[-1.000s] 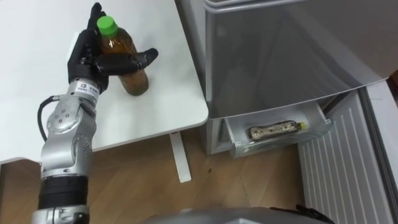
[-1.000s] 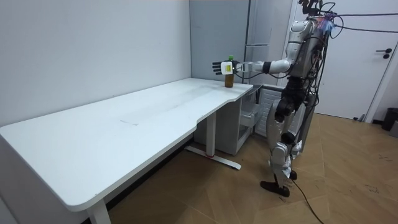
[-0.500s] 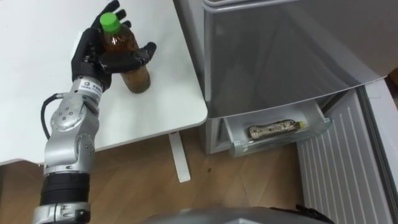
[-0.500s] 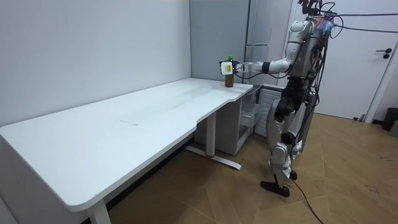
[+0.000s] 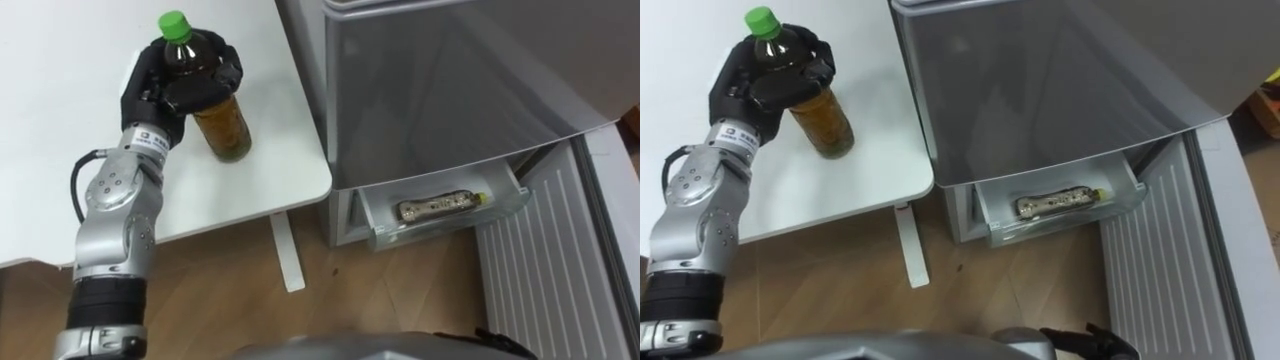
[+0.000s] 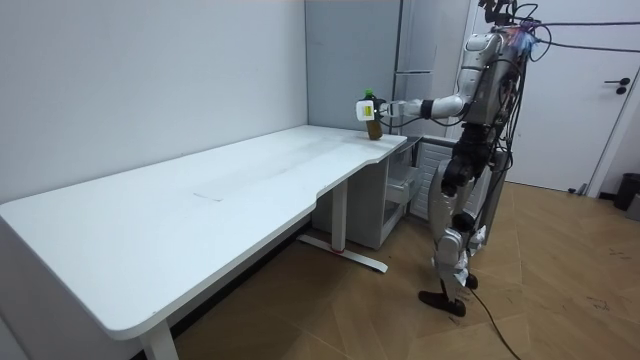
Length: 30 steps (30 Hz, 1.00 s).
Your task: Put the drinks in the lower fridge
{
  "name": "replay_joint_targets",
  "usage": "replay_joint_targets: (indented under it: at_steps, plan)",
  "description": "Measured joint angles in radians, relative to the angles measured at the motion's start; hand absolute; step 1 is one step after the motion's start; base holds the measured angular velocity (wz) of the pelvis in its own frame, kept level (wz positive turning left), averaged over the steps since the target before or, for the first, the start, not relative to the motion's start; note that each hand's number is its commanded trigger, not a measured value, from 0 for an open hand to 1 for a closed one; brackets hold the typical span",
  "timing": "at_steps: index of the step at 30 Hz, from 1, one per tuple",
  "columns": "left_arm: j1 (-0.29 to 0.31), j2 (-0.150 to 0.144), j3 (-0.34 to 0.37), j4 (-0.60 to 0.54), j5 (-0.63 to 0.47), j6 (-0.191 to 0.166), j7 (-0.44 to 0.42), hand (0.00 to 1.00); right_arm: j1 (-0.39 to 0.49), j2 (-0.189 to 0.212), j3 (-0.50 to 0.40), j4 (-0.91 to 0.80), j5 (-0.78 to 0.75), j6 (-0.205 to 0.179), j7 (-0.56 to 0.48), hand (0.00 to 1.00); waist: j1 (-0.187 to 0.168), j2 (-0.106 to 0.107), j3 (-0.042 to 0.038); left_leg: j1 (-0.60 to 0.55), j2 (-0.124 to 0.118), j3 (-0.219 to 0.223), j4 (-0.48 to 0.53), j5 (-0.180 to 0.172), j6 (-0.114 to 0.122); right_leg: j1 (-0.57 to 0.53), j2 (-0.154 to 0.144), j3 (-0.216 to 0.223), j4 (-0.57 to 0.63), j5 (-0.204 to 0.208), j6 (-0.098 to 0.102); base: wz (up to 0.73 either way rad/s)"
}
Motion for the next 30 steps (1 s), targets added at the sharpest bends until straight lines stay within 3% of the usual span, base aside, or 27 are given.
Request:
replay_joint_targets:
  at_steps: [9,16,19,25,30]
  plan:
    - [-0.007,0.003,-0.021,-0.020,0.018,0.003,0.013,1.00,-0.037,-0.009,0.010,0.035,-0.031,0.002,0.009,0.00,0.007,0.005,-0.0029,-0.020,0.002,-0.007,0.009,0.000,-0.001,-0.005,0.000,-0.012,-0.002,0.002,-0.003,0.02]
    - [-0.007,0.003,-0.049,-0.090,0.018,0.008,0.010,1.00,-0.081,-0.018,0.086,0.026,-0.077,0.010,0.011,0.00,0.020,-0.001,-0.0030,-0.016,0.003,-0.001,0.008,0.000,-0.001,-0.004,0.001,-0.008,-0.001,0.003,-0.003,-0.01]
    - [-0.007,-0.005,-0.063,-0.102,0.022,0.014,0.005,1.00,-0.099,-0.010,0.090,0.006,-0.140,0.011,0.014,0.00,0.032,-0.006,-0.0039,-0.020,0.004,0.000,0.010,0.000,-0.001,-0.011,0.002,-0.007,0.001,0.003,-0.003,-0.03]
    - [-0.006,-0.008,-0.119,-0.213,0.010,0.018,-0.023,1.00,-0.110,0.024,0.173,-0.102,-0.196,0.008,0.052,0.00,0.068,-0.004,-0.0060,-0.056,0.006,-0.019,0.032,0.000,-0.001,-0.032,0.001,-0.025,0.013,0.004,-0.005,0.09]
    - [-0.003,-0.012,-0.150,-0.223,-0.023,0.019,-0.070,1.00,-0.127,0.044,0.251,-0.143,-0.235,0.012,0.095,0.00,0.097,-0.001,-0.0079,-0.058,0.005,-0.026,0.039,0.000,-0.001,-0.030,-0.003,-0.039,0.014,0.004,-0.005,0.05]
